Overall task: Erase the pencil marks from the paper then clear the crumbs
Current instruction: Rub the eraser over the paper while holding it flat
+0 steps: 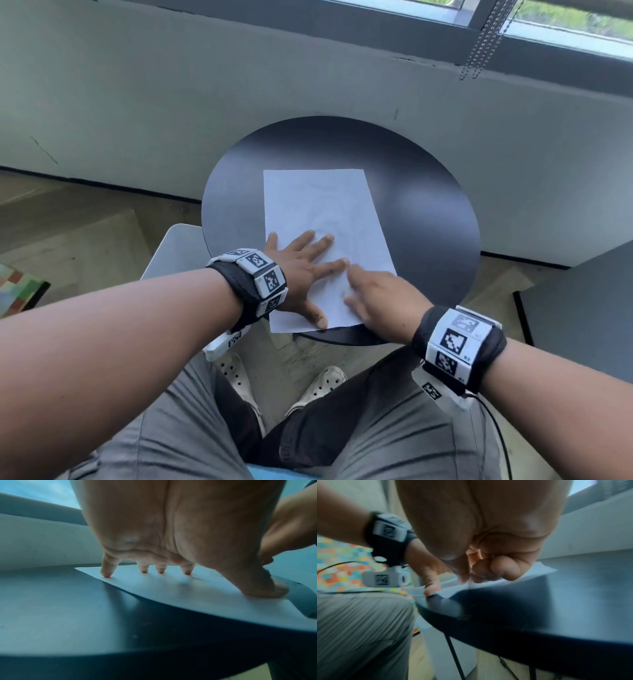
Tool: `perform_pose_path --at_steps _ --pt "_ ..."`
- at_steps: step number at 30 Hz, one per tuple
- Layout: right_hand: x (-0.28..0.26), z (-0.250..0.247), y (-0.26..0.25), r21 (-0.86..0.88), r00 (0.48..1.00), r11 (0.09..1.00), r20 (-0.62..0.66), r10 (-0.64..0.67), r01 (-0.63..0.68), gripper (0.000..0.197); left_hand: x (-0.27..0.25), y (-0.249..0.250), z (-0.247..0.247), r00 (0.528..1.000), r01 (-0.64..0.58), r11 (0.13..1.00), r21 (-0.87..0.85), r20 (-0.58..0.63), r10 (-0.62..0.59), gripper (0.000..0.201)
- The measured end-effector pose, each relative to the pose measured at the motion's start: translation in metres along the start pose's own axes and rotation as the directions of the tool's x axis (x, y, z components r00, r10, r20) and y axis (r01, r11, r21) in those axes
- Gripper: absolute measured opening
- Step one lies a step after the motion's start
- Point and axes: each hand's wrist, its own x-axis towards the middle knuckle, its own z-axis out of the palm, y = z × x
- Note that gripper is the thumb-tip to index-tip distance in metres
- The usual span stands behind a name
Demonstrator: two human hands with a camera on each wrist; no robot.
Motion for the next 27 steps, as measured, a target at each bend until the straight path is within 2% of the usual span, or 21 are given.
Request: perform_pose_path --at_steps 2,3,6,7,9,11,12,13,15,17,19,21,22,23,25,27 --pt "-0.005 0.001 -0.003 -0.059 0.990 0.989 0.043 -0.131 0.133 0.025 0.001 0.001 -0.001 1.000 0.008 1.000 0.001 0.012 -0.008 0.118" --pt "0.000 -0.004 0.002 -0.077 0.993 0.990 0.035 -0.116 0.118 0.026 0.001 0.002 -0.002 1.000 0.012 1.000 0.007 0.022 -0.012 0.118" --pt "0.018 -0.022 0.021 -0.058 0.992 0.991 -0.053 0.118 -0.121 0.024 0.002 0.004 -0.005 0.999 0.023 0.999 0.023 0.048 -0.024 0.118" --pt "0.020 -0.022 0.022 -0.048 0.991 0.991 -0.064 0.119 -0.123 0.024 0.003 0.004 -0.006 0.998 0.026 0.999 0.019 0.051 -0.027 0.119" --pt "0.011 -0.013 0.008 -0.062 0.999 0.997 0.010 -0.036 0.036 0.025 0.003 0.005 -0.006 0.998 0.027 0.999 0.017 0.058 -0.028 0.120" --pt "-0.004 0.000 -0.008 -0.042 0.964 0.976 0.170 -0.206 0.216 0.026 0.004 0.005 -0.004 0.999 0.014 1.000 0.025 0.051 -0.016 0.119" --pt "-0.005 0.001 -0.008 -0.058 0.954 0.971 0.209 -0.217 0.233 0.026 0.003 0.004 -0.004 0.999 0.008 1.000 0.025 0.047 -0.009 0.119" --pt "0.000 -0.002 -0.004 -0.092 0.966 0.975 0.182 -0.182 0.201 0.027 0.003 0.004 -0.004 0.999 0.002 1.000 0.024 0.048 -0.004 0.119" --pt "0.018 -0.014 0.012 -0.140 0.999 0.990 0.051 -0.017 0.024 0.025 0.003 0.003 -0.004 0.999 -0.002 1.000 0.025 0.050 0.001 0.121" --pt "0.023 -0.021 0.017 -0.124 0.997 0.990 -0.036 0.067 -0.071 0.023 0.003 0.003 -0.004 0.999 0.004 1.000 0.027 0.051 -0.006 0.123" --pt "0.012 -0.015 0.005 -0.148 0.999 0.988 0.007 -0.042 0.043 0.020 0.002 0.003 -0.004 0.998 0.015 1.000 0.019 0.056 -0.016 0.125" --pt "-0.006 -0.005 -0.010 -0.137 0.963 0.961 0.159 -0.217 0.239 0.021 0.002 0.004 -0.004 0.998 0.014 1.000 0.015 0.060 -0.015 0.125" --pt "-0.009 -0.003 -0.011 -0.132 0.946 0.953 0.217 -0.240 0.272 0.023 0.002 0.004 -0.004 0.998 0.011 1.000 0.014 0.065 -0.012 0.124" --pt "-0.004 -0.006 -0.008 -0.157 0.953 0.956 0.216 -0.213 0.250 0.026 0.002 0.004 -0.004 0.998 0.009 1.000 0.011 0.068 -0.009 0.124" --pt "0.017 -0.015 0.007 -0.208 0.994 0.976 0.100 -0.046 0.066 0.027 0.002 0.003 -0.005 0.998 0.007 1.000 0.009 0.068 -0.008 0.125" --pt "0.028 -0.022 0.016 -0.178 0.997 0.980 -0.011 0.083 -0.083 0.024 0.003 0.003 -0.005 0.998 0.008 1.000 0.016 0.070 -0.009 0.126"
